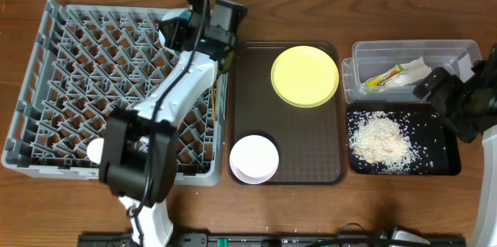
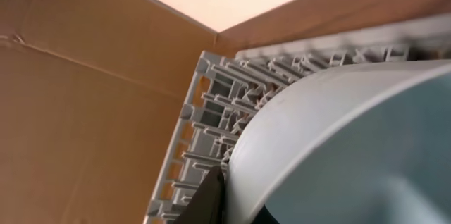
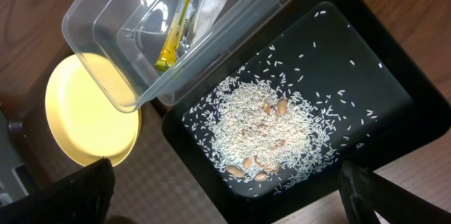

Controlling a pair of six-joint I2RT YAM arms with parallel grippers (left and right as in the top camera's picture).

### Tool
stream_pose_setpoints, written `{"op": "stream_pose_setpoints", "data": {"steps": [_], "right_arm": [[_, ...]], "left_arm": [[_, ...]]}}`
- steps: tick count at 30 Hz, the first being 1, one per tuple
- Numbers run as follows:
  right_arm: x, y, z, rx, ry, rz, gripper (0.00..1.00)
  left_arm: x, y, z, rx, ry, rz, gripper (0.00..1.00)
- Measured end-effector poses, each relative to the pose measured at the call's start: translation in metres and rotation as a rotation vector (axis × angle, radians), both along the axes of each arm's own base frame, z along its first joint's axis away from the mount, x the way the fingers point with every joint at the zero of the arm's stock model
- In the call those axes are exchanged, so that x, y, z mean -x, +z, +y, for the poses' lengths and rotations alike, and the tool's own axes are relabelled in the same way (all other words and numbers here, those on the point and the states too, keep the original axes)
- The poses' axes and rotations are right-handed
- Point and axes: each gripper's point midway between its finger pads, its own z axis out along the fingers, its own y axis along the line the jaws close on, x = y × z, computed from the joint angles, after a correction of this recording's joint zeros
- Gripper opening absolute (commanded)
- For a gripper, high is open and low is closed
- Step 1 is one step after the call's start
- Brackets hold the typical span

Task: Sort waste into correct bins and load items into the dishwasher
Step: 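Carry the blue bowl with the left gripper and set it in the rack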

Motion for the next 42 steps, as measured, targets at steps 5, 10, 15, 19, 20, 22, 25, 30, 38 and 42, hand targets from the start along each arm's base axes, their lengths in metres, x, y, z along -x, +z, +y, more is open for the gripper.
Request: {"op": "stream_pose_setpoints", "data": {"steps": [5, 10, 15, 19, 20, 22, 25, 30, 38, 42], "right_arm": [[0.0, 0.0, 0.0, 0.0, 0.0, 0.0, 0.99], [0.0, 0.0, 0.0, 0.0, 0.0, 0.0, 0.99], [0.0, 0.0, 0.0, 0.0, 0.0, 0.0, 0.99], [0.0, 0.0, 0.0, 0.0, 0.0, 0.0, 0.99], [0.0, 0.0, 0.0, 0.0, 0.0, 0.0, 0.99], [0.0, 0.0, 0.0, 0.0, 0.0, 0.0, 0.99], [0.0, 0.0, 0.0, 0.0, 0.0, 0.0, 0.99], [0.0, 0.0, 0.0, -0.001, 0.0, 0.0, 0.99], [0.0, 0.0, 0.0, -0.001, 0.0, 0.0, 0.99], [0.0, 0.0, 0.0, -0.001, 0.0, 0.001, 0.99]], "left_arm": [[0.001, -0.008, 0.001, -0.059, 0.029, 0.01, 0.07], [0.005, -0.006, -0.013, -0.083, 0.006, 0.024, 0.08], [0.01, -0.008, -0.032, -0.103, -0.034, 0.049, 0.09], [0.013, -0.009, -0.038, -0.118, -0.049, 0.073, 0.17], [0.014, -0.01, -0.041, -0.12, -0.058, 0.081, 0.24], [0.016, -0.011, -0.048, -0.124, -0.077, 0.093, 0.28], [0.022, -0.015, -0.06, -0.124, -0.103, 0.112, 0.3], [0.036, -0.034, -0.073, -0.059, -0.14, 0.176, 0.31], [0.05, -0.061, -0.093, 0.114, -0.167, 0.208, 0.45], [0.057, -0.065, -0.114, 0.186, -0.218, 0.23, 0.49]]}}
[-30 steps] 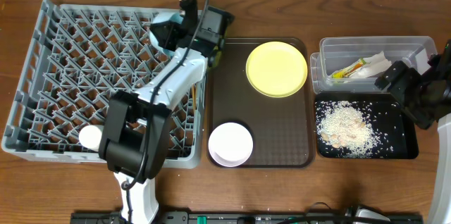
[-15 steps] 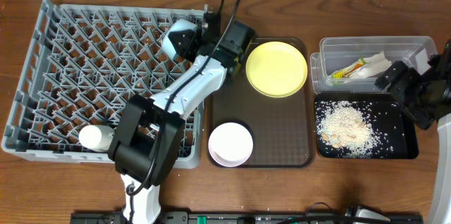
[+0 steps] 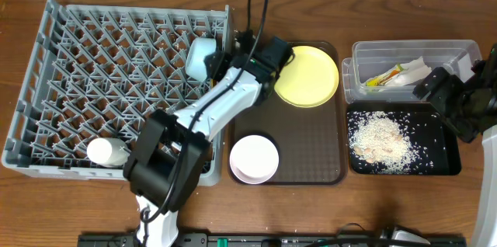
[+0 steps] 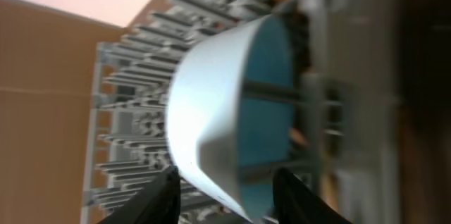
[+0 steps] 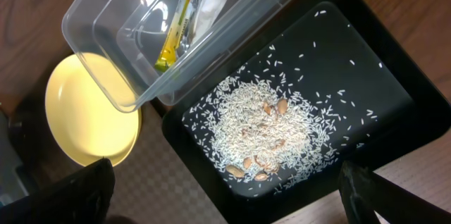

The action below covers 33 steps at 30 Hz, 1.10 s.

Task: Sort waste into correct bins and load items into the dishwasher
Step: 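Carry the blue bowl with the left gripper and set it in the rack, then reach the left gripper to the white bowl and grasp its rim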

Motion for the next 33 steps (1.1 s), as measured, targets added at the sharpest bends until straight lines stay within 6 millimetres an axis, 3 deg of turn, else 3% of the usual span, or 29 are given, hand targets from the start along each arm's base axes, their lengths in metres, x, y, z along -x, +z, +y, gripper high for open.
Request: {"op": "stream_pose_setpoints", "data": {"steps": [6, 10, 11, 15, 19, 25, 33], "right_arm": [[0.0, 0.0, 0.0, 0.0, 0.0, 0.0, 0.99], [0.0, 0.0, 0.0, -0.001, 0.0, 0.0, 0.99], [0.0, 0.0, 0.0, 0.0, 0.0, 0.0, 0.99], [0.0, 0.0, 0.0, -0.001, 0.0, 0.0, 0.99], [0.0, 0.0, 0.0, -0.001, 0.0, 0.0, 0.99], [0.0, 0.0, 0.0, -0.002, 0.001, -0.001, 0.99], [0.0, 0.0, 0.0, -0.002, 0.001, -0.001, 0.99]], "left_arm": [[0.016, 0.03, -0.028, 0.196, -0.074, 0.0, 0.49], [0.045, 0.067, -0.044, 0.441, -0.136, 0.039, 0.12], [0.054, 0.074, -0.05, 0.509, -0.153, 0.054, 0.08], [0.095, 0.084, -0.073, 0.728, -0.206, 0.196, 0.08], [0.128, 0.063, -0.093, 0.837, -0.191, 0.364, 0.08], [0.172, 0.003, -0.108, 0.866, -0.129, 0.529, 0.08], [0.192, -0.06, -0.112, 0.857, -0.046, 0.563, 0.08]]}}
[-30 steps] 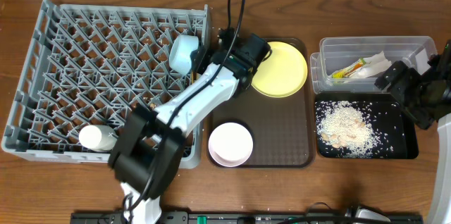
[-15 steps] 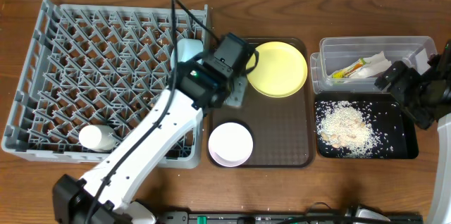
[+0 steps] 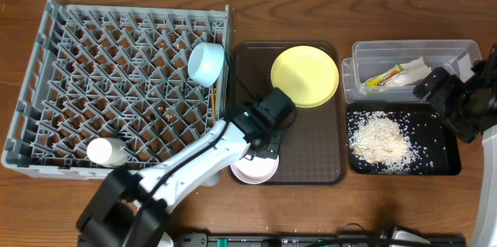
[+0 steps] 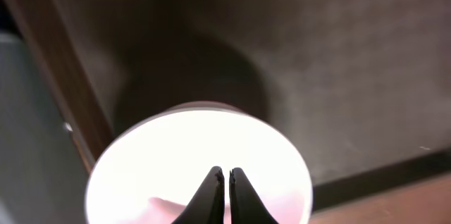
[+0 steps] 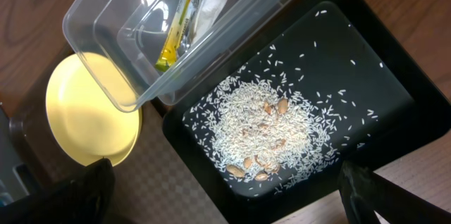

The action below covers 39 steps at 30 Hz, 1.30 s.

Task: Sort waste into correct bins and load items into the dishwasher
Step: 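Reach the left gripper to the white bowl and grasp its rim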

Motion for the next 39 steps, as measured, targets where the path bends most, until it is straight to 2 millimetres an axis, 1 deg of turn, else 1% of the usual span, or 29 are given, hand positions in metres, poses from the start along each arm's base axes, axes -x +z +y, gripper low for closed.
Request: {"op": "stream_pose_setpoints", "data": {"steps": [2, 5, 8, 10, 13, 14, 16, 18, 20, 22, 24, 26, 27, 28, 29, 31, 33, 37, 39], "right_arm": [[0.0, 0.0, 0.0, 0.0, 0.0, 0.0, 0.99], [0.0, 0.0, 0.0, 0.0, 0.0, 0.0, 0.99], [0.0, 0.0, 0.0, 0.0, 0.0, 0.0, 0.99], [0.0, 0.0, 0.0, 0.0, 0.0, 0.0, 0.99], [0.0, 0.0, 0.0, 0.0, 0.0, 0.0, 0.99], [0.0, 0.0, 0.0, 0.0, 0.0, 0.0, 0.99], [0.0, 0.0, 0.0, 0.0, 0.0, 0.0, 0.99], [0.0, 0.0, 0.0, 0.0, 0.0, 0.0, 0.99], [0.0, 0.0, 0.0, 0.0, 0.0, 0.0, 0.99], [0.0, 0.0, 0.0, 0.0, 0.0, 0.0, 0.99], [0.0, 0.0, 0.0, 0.0, 0.0, 0.0, 0.99], [0.0, 0.0, 0.0, 0.0, 0.0, 0.0, 0.99], [0.0, 0.0, 0.0, 0.0, 0.0, 0.0, 0.99], [0.0, 0.0, 0.0, 0.0, 0.0, 0.0, 0.99], [0.0, 0.0, 0.0, 0.0, 0.0, 0.0, 0.99], [0.0, 0.0, 0.0, 0.0, 0.0, 0.0, 0.99], [0.0, 0.0, 0.0, 0.0, 0.0, 0.0, 0.99], [0.0, 0.0, 0.0, 0.0, 0.0, 0.0, 0.99], [0.0, 0.0, 0.0, 0.0, -0.001, 0.0, 0.99]], "left_arm": [[0.001, -0.013, -0.002, -0.002, 0.015, 0.028, 0.08], [0.002, -0.03, -0.015, 0.034, 0.018, 0.074, 0.08], [0.005, -0.036, -0.028, 0.087, -0.001, 0.112, 0.07], [0.002, -0.03, -0.046, 0.164, -0.051, 0.099, 0.08], [-0.005, -0.014, -0.074, 0.258, -0.138, 0.051, 0.07], [-0.007, -0.006, -0.086, 0.292, -0.174, 0.027, 0.08], [-0.01, 0.009, -0.105, 0.345, -0.232, -0.018, 0.15], [-0.01, 0.024, -0.121, 0.385, -0.279, -0.046, 0.16], [-0.009, 0.032, -0.126, 0.393, -0.298, -0.05, 0.17], [-0.007, 0.033, -0.119, 0.357, -0.292, -0.028, 0.17], [-0.004, 0.028, -0.1, 0.277, -0.273, 0.002, 0.28], [-0.005, 0.021, -0.077, 0.189, -0.239, 0.023, 0.36], [-0.006, 0.018, -0.064, 0.143, -0.218, 0.032, 0.42], [-0.008, 0.016, -0.052, 0.103, -0.198, 0.038, 0.5], [-0.012, 0.014, -0.041, 0.068, -0.175, 0.04, 0.55], [-0.019, 0.012, -0.026, 0.028, -0.14, 0.038, 0.57], [-0.025, 0.009, -0.016, 0.009, -0.113, 0.03, 0.57], [-0.026, -0.007, -0.008, -0.006, -0.101, 0.016, 0.56], [-0.023, -0.015, -0.006, -0.011, -0.102, 0.015, 0.5]]}}
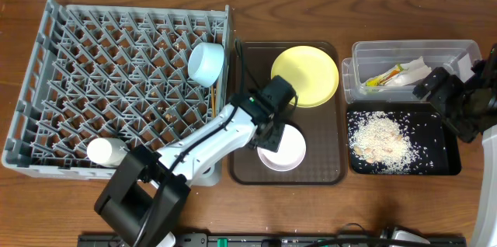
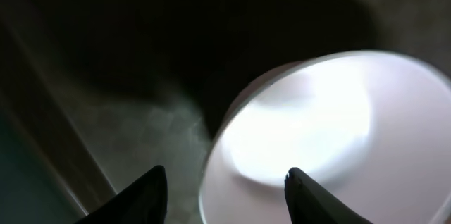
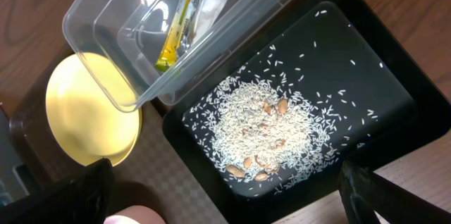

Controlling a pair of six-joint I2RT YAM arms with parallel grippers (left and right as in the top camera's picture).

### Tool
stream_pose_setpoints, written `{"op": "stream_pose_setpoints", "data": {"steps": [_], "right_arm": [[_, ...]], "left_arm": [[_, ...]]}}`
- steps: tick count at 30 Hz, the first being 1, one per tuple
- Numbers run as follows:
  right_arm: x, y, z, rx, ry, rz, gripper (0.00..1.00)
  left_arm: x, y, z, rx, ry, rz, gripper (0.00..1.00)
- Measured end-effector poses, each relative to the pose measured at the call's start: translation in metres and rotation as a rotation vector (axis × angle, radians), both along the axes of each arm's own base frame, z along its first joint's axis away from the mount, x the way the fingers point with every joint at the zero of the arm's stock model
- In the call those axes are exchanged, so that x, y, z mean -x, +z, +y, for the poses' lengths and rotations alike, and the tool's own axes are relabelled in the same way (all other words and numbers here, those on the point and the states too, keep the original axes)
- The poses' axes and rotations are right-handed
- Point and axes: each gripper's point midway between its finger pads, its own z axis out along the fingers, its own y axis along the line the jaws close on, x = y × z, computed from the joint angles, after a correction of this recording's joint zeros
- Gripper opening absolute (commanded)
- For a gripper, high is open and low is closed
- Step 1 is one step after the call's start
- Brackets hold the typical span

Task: Sort waste into correct bins and load items into the dishwasher
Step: 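Reach the left gripper to the white bowl and grasp its rim, then lift the white bowl with the left gripper and place it in the rack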

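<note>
A white bowl (image 1: 283, 151) sits on the brown tray (image 1: 326, 165), a little front of its middle. My left gripper (image 1: 268, 125) is low over the bowl's left side and open. In the left wrist view the left gripper (image 2: 225, 175) has the white bowl's rim (image 2: 211, 160) between its fingers, one fingertip (image 2: 151, 189) outside and one over the inside. A yellow plate (image 1: 304, 74) lies at the tray's back. A blue bowl (image 1: 206, 63) leans in the grey rack (image 1: 46, 60). My right gripper (image 3: 225, 203) hangs open and empty above the bins.
A clear bin (image 1: 373, 51) with wrappers (image 1: 392, 74) stands at the back right. In front of it is a black bin (image 1: 443, 165) with rice and nuts (image 3: 261, 129). A white cup (image 1: 107, 151) lies in the rack's front left.
My left gripper was shut above the white bowl at the tray's front left. Now it is open across the bowl's rim, and the bowl lies further right. The right arm has not moved.
My left gripper was at the blue bowl over the rack's far right. Then the bowl stood in the rack and the gripper was open beside it. Then the gripper hung shut over the white bowl, and now it is open on that bowl's rim.
</note>
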Motion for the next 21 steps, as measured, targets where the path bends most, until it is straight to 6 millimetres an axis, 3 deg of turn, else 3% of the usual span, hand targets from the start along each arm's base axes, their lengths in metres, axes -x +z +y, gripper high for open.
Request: {"op": "stream_pose_setpoints", "data": {"steps": [7, 21], "right_arm": [[0.0, 0.0, 0.0, 0.0, -0.001, 0.0, 0.99], [0.0, 0.0, 0.0, 0.0, -0.001, 0.0, 0.99]], "left_arm": [[0.004, -0.016, 0.003, -0.012, 0.002, 0.018, 0.08], [0.003, -0.014, -0.008, 0.04, -0.083, 0.009, 0.1]]}}
